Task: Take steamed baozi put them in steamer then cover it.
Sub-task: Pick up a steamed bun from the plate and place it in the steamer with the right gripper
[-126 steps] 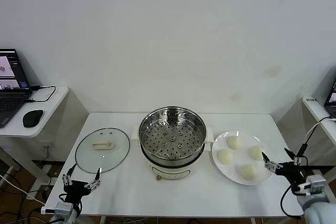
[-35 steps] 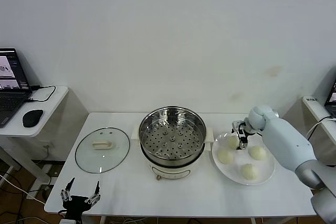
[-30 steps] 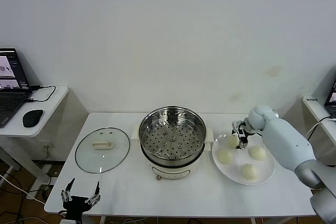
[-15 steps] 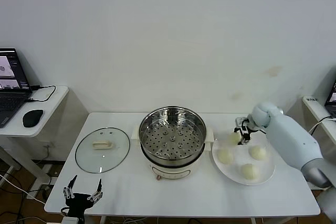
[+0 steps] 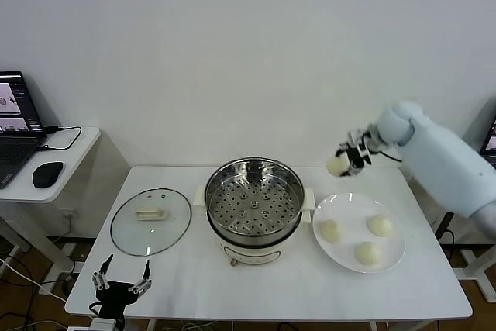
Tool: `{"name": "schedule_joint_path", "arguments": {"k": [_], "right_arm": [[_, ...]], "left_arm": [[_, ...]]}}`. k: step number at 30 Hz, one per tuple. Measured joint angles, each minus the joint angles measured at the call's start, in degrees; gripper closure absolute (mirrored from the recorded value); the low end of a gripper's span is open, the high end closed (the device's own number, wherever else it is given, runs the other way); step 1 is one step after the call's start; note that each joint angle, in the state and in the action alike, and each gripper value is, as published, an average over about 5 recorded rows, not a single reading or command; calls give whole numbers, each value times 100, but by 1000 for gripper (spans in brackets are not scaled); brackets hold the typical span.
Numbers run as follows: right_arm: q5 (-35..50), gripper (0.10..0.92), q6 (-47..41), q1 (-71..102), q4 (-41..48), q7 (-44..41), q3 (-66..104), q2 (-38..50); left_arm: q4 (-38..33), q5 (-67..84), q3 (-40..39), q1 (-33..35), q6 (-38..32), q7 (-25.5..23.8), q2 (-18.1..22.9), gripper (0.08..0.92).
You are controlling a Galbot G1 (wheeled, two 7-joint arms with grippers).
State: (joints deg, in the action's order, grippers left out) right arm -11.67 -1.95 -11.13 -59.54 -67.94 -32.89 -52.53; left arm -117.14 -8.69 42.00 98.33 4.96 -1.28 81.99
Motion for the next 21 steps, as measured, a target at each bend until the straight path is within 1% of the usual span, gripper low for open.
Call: {"name": "schedule_joint_path", "arguments": {"k": [5,12,21], "right_arm": [[409,389,396,-570,399,-267,-203,-603],[624,389,1711,-964,1063,-632,-363,-1478],[488,381,3297,-1150,1004,-820,-776,-2005]], "left_arm": [[-2,45,70,19,-2,56,-38,177],[45,85,156,33,-5,130,-84,177],[73,57,161,85,-6,153,-69,177]]}}
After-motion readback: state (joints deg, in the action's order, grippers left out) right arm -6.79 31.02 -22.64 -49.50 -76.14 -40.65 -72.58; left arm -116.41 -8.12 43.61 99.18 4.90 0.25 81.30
